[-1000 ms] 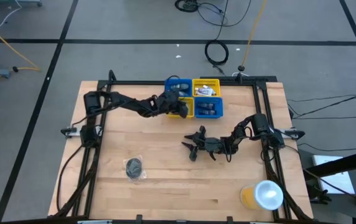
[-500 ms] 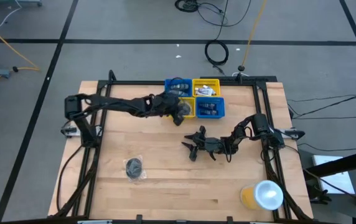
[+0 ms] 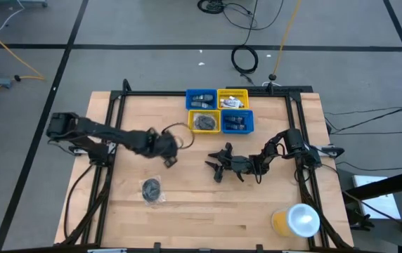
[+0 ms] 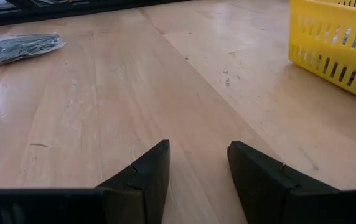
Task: Pick & Place Travel size toiletries
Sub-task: Put the black hairbrush into the left yellow bin
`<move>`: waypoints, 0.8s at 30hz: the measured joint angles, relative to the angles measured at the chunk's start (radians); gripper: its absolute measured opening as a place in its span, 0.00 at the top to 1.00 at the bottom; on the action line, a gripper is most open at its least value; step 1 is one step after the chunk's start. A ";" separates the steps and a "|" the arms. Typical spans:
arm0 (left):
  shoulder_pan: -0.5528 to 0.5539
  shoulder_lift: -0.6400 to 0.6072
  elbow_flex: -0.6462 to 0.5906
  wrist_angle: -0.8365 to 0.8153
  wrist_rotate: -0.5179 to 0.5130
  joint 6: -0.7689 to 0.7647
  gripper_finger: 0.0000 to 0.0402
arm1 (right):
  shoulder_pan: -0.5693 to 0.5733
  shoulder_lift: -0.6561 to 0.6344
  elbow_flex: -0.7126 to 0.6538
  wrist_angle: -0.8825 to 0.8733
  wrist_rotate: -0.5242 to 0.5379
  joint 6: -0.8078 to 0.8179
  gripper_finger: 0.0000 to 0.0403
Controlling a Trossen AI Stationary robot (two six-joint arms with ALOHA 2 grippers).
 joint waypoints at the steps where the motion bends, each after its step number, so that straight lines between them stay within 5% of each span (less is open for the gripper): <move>1: -0.021 -0.022 -0.034 0.008 0.058 -0.031 0.93 | 0.000 0.000 0.000 0.000 0.000 0.000 0.62; 5: -0.109 -0.088 -0.151 0.069 0.290 -0.142 0.84 | 0.001 0.000 0.000 0.001 0.000 0.003 0.62; 9: -0.218 -0.123 -0.229 0.184 0.394 -0.161 0.71 | 0.001 0.000 0.000 0.007 0.000 0.022 0.62; 14: -0.312 -0.121 -0.251 0.199 0.381 -0.190 0.51 | 0.001 0.000 0.000 0.022 -0.002 0.023 0.62; 17: -0.348 -0.121 -0.264 0.202 0.280 -0.232 0.44 | 0.001 0.000 -0.001 0.029 -0.004 0.023 0.62; 24: -0.378 -0.120 -0.279 0.257 0.210 -0.200 0.49 | -0.001 0.000 -0.001 0.032 0.000 0.023 0.62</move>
